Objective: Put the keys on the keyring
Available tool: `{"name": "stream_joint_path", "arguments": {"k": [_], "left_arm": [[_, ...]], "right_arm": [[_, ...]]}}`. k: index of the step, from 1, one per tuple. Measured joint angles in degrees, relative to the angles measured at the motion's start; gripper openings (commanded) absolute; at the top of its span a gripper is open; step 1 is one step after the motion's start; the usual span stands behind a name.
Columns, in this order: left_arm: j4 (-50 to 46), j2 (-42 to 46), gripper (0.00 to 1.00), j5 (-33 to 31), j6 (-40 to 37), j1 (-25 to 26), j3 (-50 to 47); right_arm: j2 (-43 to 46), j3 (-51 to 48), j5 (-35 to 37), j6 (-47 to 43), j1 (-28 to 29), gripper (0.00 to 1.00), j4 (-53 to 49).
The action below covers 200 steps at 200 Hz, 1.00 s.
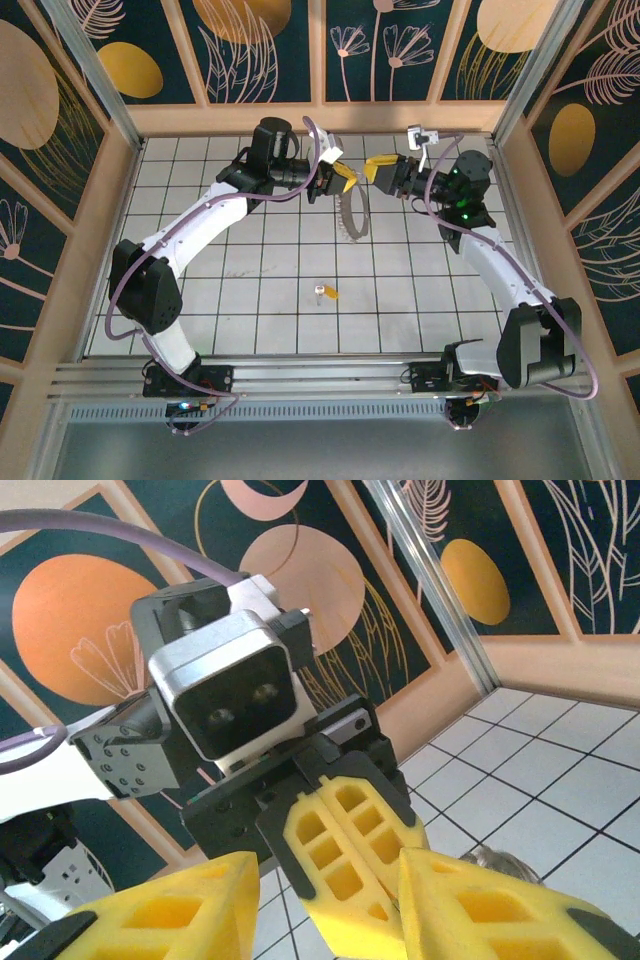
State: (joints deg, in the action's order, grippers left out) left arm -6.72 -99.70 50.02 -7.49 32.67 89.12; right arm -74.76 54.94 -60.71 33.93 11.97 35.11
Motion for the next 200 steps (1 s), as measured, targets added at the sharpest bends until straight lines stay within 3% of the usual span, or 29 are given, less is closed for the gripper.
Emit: {"name": "stream_joint_path", "arguments": {"k": [130, 200], "left_arm": [[-1.2, -0.2, 0.00, 1.9, -0.2, 0.0, 1.7], [-1.3, -0.3, 0.00, 2.5, -0.2, 0.0, 2.3]], "right_arm": [[-1.3, -0.1, -2.6, -1.1, 0.0, 0.42, -2.4], [-1.3, -0.7, -3.9, -2.2, 0.0, 0.29, -2.6]]}}
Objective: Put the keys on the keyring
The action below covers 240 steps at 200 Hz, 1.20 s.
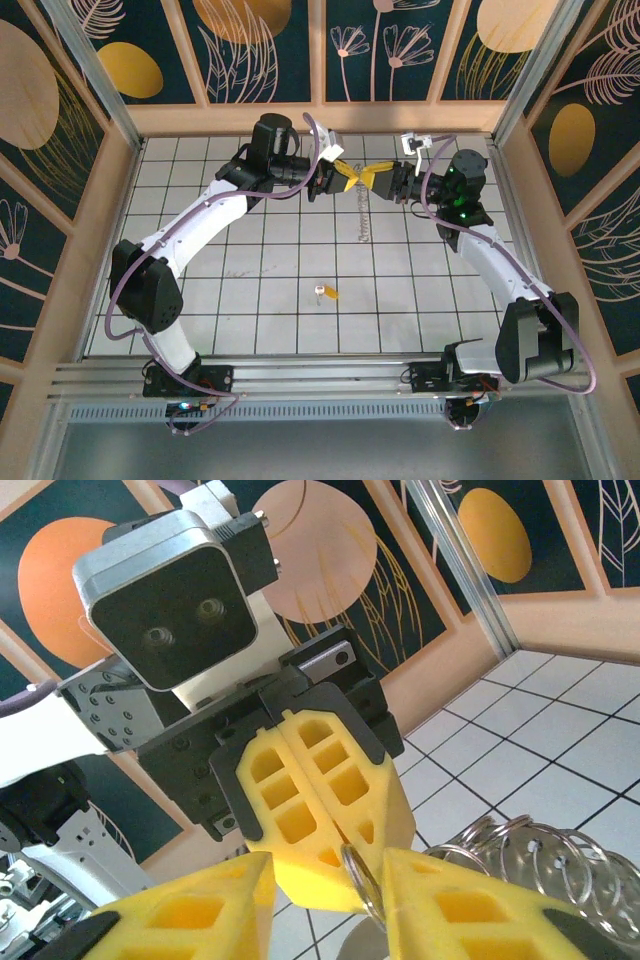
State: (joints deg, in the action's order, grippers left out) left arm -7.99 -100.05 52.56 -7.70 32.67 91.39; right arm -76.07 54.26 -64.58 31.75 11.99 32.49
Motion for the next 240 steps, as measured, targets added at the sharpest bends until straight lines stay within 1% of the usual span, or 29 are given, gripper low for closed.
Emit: {"name": "stream_joint_path", "arguments": {"k": [32, 81, 99, 107, 133, 158, 166, 184, 203, 219, 240], "left_arm": [[0.0, -0.2, 0.00, 0.7, 0.0, 0.0, 0.3], [0.0, -0.5, 0.00, 1.0, 0.0, 0.0, 0.3], [-0.2, -0.9, 0.00, 1.0, 0.0, 0.0, 0.3], [-0.3, -1.0, 0.00, 1.1, 0.1, -0.1, 0.3], [-0.4, -1.1, 0.00, 1.0, 0.5, -0.1, 0.3], [-0.3, -1.1, 0.19, 0.3, 1.4, -0.1, 0.3], [0.0, -1.1, 0.26, -0.5, 1.9, -0.1, 0.3], [2.3, -0.3, 0.35, -3.1, 2.5, -0.1, -0.7], [4.2, 2.3, 0.40, -6.4, 3.6, -0.1, -3.3], [6.5, 4.9, 0.47, -10.1, 4.9, -0.1, -5.7], [9.5, 8.0, 0.51, -15.4, 6.7, -0.1, -8.2]], "right_arm": [[-0.2, 0.0, 0.0, -0.4, 0.0, 0.22, -0.5], [-0.7, 0.0, 0.0, -1.4, 0.0, 0.13, -1.2], [-0.9, 0.0, 0.0, -1.6, 0.0, 0.05, -1.5], [-1.0, 0.0, 0.0, -1.9, 0.0, 0.00, -1.6], [-1.0, 0.0, 0.0, -2.9, 0.0, 0.00, -2.1], [-1.0, 0.0, 1.0, -3.4, 0.0, 0.00, -2.4], [-1.0, 0.0, 1.6, -3.4, 0.0, 0.00, -2.5], [-1.0, 0.0, 2.1, -2.9, -0.4, 0.00, -2.3], [-1.0, -0.5, 2.6, -1.6, -1.1, 0.00, 0.2], [-1.1, -1.2, 3.4, 0.1, -1.6, 0.00, 3.7], [-1.7, -2.0, 4.6, 2.7, -1.8, 0.00, 9.5]]}}
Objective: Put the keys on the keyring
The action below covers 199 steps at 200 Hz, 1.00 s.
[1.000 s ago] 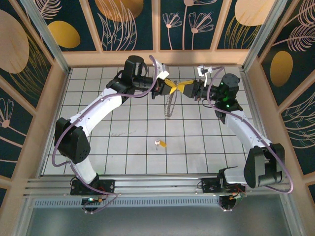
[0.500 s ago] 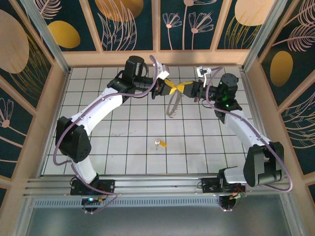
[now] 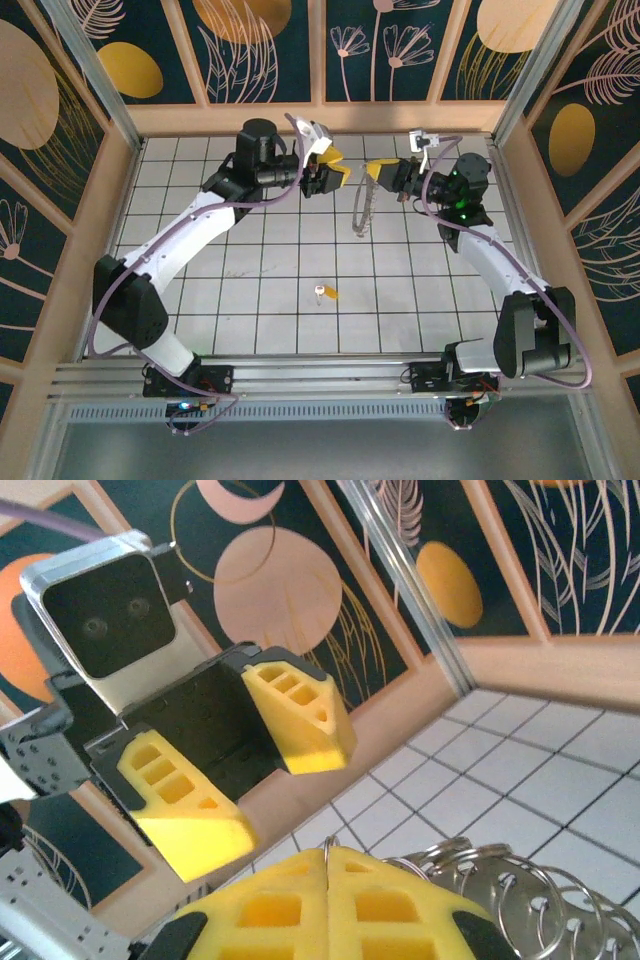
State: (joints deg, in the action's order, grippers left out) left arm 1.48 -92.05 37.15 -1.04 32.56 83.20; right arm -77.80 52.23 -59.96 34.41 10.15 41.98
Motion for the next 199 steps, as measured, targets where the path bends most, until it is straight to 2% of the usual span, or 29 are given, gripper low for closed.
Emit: {"name": "stream_joint_path", "arguments": {"k": [36, 77, 119, 199], "left_arm": [[3.7, 1.3, 0.57, -7.4, 4.7, 0.0, -0.7], [6.6, 1.3, 0.62, -7.6, 10.8, -0.1, -1.1], [11.5, 1.3, 0.62, -3.2, 16.9, -0.1, -1.8], [20.2, 1.1, 0.49, 8.5, 25.6, -0.1, -1.9]], "right_arm": [[-1.3, -2.5, 3.1, 5.9, 0.0, 0.00, 13.4], [-3.0, -4.2, 8.4, 12.1, 0.6, 0.00, 27.5], [-3.9, -5.2, 14.7, 16.2, 3.1, 0.00, 37.3], [-7.5, -5.3, 23.1, 22.3, 6.6, 0.00, 46.8]]}}
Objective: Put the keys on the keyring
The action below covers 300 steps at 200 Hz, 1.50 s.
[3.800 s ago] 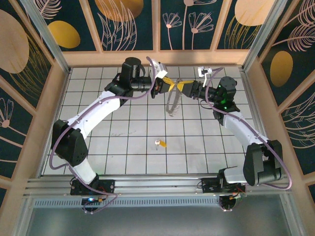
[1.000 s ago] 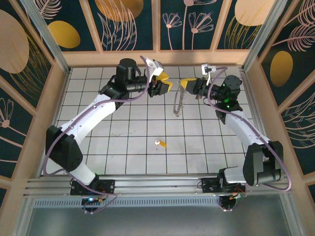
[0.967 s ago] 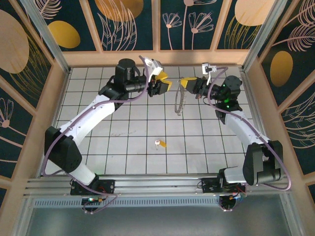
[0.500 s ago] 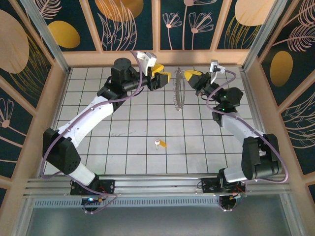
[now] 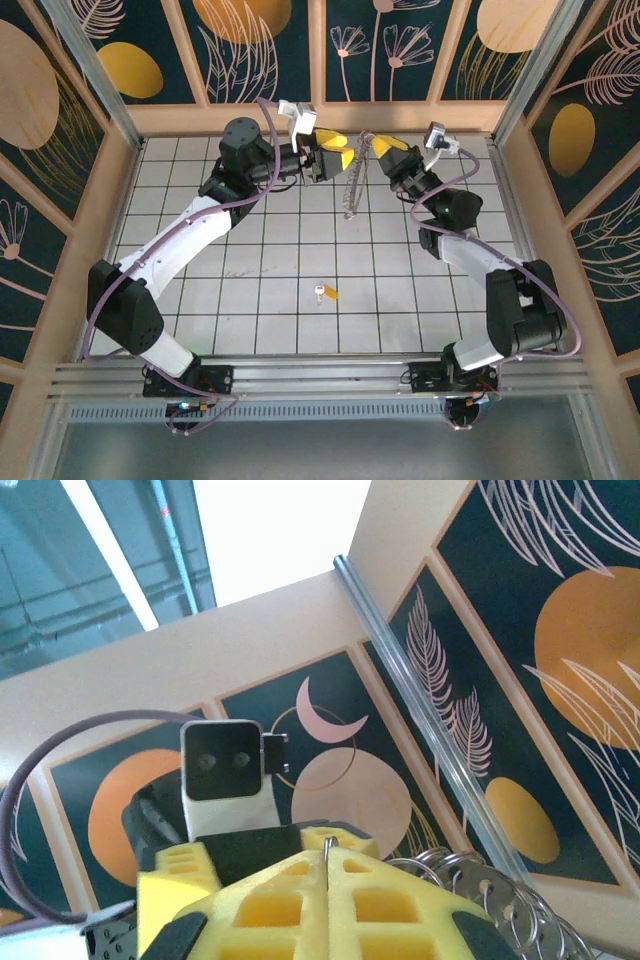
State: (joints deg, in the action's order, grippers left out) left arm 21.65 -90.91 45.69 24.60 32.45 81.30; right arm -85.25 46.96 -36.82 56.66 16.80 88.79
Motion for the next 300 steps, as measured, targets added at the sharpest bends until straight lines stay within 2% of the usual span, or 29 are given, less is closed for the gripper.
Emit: {"name": "stream_joint_path", "arguments": {"k": [72, 107, 143, 300], "left_arm": [[3.6, -1.8, 0.42, 3.7, 3.0, -1.0, 0.0], [12.0, -2.0, 0.40, 6.2, 9.2, -3.4, -2.2], [16.4, -2.4, 0.37, 8.5, 12.6, -4.1, -2.4], [17.1, -3.9, 0.35, 10.0, 13.2, -4.0, -2.4]], "right_arm": [[-1.8, -0.3, 2.6, 2.3, 2.8, 0.00, 0.4], [-1.8, -0.2, 2.6, 2.7, 3.0, 0.00, 0.4], [-2.1, -0.2, 2.6, 3.6, 3.5, 0.00, 0.7], [-3.4, 0.7, 3.0, 4.5, 5.4, 0.00, 0.9]]}}
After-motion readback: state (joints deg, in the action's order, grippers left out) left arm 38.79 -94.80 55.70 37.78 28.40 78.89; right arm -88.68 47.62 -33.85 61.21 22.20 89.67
